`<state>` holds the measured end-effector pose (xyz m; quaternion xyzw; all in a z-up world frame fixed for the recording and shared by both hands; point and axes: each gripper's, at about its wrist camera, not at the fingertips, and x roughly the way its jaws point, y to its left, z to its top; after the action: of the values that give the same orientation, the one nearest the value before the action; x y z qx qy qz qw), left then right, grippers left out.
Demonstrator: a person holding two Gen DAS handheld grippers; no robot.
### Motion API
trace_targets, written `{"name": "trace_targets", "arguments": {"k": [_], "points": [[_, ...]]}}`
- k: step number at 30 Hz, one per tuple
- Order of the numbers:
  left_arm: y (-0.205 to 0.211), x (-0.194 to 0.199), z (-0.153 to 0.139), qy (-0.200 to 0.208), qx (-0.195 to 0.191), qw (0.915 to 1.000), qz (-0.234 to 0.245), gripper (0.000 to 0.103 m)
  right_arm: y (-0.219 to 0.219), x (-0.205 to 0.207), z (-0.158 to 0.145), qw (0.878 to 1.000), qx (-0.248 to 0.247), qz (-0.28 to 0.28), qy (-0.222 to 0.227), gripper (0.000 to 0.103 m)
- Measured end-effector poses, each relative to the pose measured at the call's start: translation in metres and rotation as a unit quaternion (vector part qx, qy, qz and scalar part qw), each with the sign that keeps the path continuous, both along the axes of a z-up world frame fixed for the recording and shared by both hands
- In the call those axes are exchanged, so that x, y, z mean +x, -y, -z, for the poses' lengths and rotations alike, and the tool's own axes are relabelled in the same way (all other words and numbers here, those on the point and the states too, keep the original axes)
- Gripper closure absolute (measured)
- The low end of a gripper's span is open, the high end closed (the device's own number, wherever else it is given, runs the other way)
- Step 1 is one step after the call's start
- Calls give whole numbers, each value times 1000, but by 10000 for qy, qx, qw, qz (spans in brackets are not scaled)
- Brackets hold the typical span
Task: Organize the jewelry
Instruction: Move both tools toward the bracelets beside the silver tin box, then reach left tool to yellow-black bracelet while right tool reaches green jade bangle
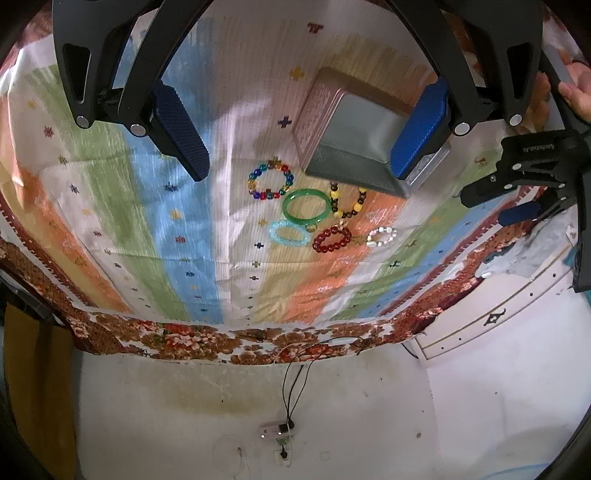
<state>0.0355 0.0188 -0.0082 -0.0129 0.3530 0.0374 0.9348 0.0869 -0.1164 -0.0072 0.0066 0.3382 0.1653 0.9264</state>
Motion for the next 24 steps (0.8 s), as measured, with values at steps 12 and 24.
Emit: {"name": "trace_targets", "arguments": {"k": [12,24], "points": [[2,26,1,-169,-49,9997,177,5,-6,15,-2,9999,-4,-150,-64,4],[0,47,4,-376,-66,9992,143,5,-14,40,-2,9990,32,-344,-291,4]]}}
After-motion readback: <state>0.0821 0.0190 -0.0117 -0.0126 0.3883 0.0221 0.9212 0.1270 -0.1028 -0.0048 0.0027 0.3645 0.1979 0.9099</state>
